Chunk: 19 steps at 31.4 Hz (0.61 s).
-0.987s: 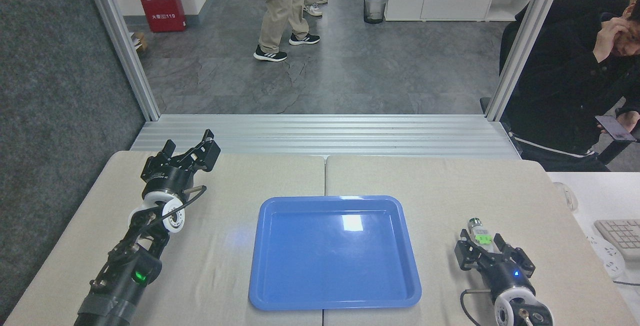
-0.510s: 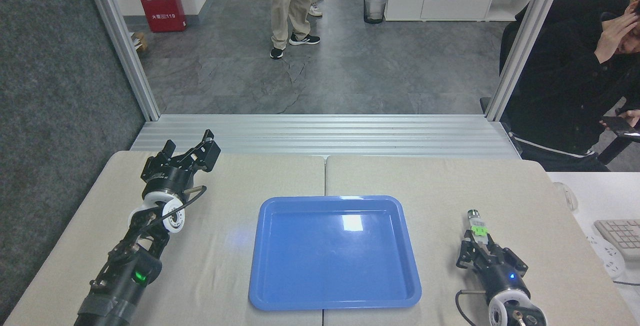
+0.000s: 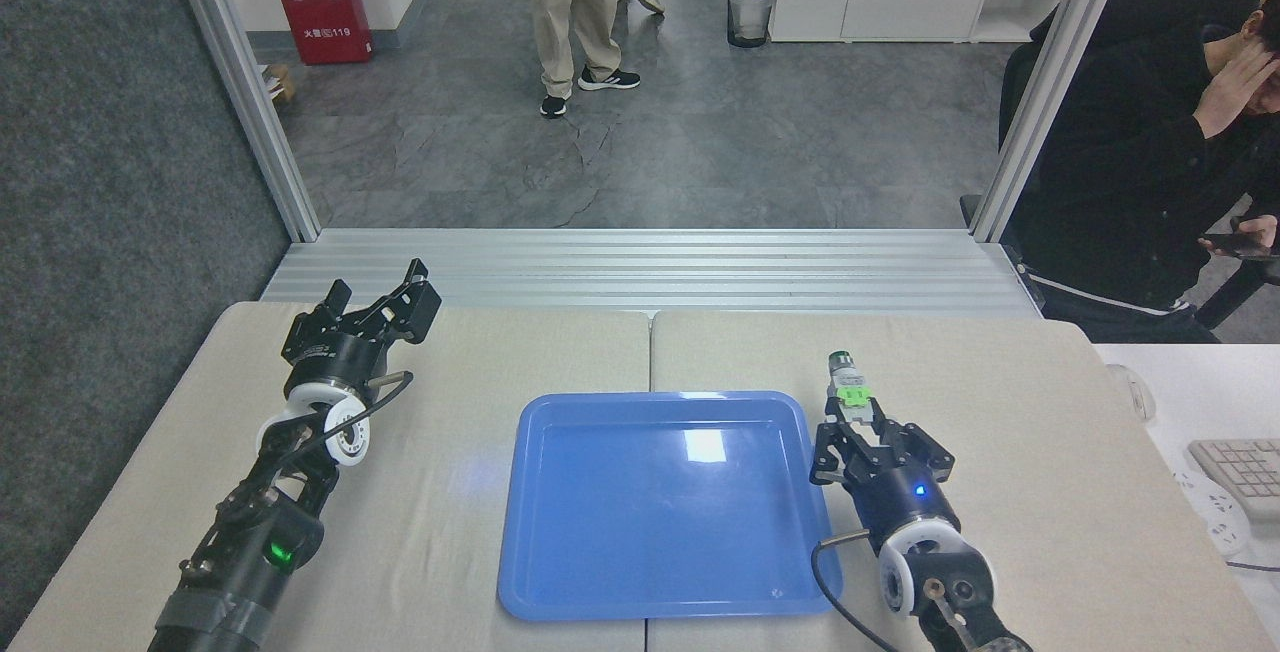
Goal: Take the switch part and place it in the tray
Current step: 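Carry the held switch part over the blue tray with the right gripper, then lower the switch part into the tray and open the right gripper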
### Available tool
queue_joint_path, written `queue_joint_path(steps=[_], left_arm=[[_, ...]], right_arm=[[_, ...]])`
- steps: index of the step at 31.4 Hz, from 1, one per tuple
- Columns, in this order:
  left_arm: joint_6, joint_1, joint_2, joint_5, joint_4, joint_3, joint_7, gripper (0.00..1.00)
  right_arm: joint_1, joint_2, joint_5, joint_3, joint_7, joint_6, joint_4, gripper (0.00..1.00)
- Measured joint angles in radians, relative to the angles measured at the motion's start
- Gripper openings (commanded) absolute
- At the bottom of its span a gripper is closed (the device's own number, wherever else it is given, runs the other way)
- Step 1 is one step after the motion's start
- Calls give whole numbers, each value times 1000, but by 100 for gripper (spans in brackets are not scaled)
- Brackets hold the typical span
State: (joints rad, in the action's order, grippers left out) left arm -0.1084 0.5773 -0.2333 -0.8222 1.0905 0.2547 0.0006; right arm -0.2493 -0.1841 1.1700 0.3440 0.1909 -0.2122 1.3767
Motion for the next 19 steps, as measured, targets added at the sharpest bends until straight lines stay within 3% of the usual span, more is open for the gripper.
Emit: queue_joint_path(steps=[7, 15, 16, 17, 18, 19], left_arm=[[0, 0, 0, 0, 0, 0, 0, 100], [0, 0, 0, 0, 0, 0, 0, 100], [0, 0, 0, 0, 0, 0, 0, 100], [0, 0, 0, 0, 0, 0, 0, 100], [0, 0, 0, 0, 0, 0, 0, 100], [0, 0, 0, 0, 0, 0, 0, 100]], right_arm=[[14, 60, 61, 120, 34, -65, 32, 0], [52, 106, 101, 204, 42, -90, 0, 0], [56, 110, 105, 211, 42, -92, -6, 7], [59, 113, 108, 216, 42, -94, -11, 26], [61, 116, 111, 220, 42, -96, -16, 55], [63, 119, 113, 224, 42, -98, -21, 78]])
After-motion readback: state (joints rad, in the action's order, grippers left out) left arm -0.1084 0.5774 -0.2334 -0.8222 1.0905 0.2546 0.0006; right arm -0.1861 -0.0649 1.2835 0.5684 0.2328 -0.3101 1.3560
